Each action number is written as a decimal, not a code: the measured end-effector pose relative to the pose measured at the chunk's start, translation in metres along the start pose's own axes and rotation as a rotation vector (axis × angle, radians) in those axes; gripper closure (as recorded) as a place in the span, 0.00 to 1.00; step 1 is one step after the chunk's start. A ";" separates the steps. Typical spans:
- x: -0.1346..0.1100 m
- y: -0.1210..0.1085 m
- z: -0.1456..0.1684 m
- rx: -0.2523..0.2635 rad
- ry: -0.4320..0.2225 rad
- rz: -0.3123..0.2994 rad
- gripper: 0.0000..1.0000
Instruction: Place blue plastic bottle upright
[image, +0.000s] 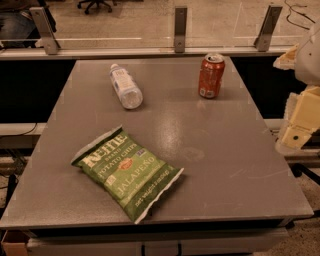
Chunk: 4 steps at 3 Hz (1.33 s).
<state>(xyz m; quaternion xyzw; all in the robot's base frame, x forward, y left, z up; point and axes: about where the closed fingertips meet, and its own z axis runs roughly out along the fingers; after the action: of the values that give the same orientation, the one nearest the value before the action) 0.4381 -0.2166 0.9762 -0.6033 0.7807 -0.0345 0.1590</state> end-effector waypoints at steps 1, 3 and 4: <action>0.000 0.000 0.000 0.000 0.000 0.000 0.00; -0.052 -0.039 0.058 -0.030 -0.115 -0.027 0.00; -0.099 -0.076 0.097 -0.040 -0.185 -0.030 0.00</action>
Offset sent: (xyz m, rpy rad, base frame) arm 0.0410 0.0255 -0.0281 0.0983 0.0054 0.0537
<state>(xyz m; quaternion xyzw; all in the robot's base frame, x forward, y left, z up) 0.5591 -0.1293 0.9240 -0.6184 0.7542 0.0346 0.2178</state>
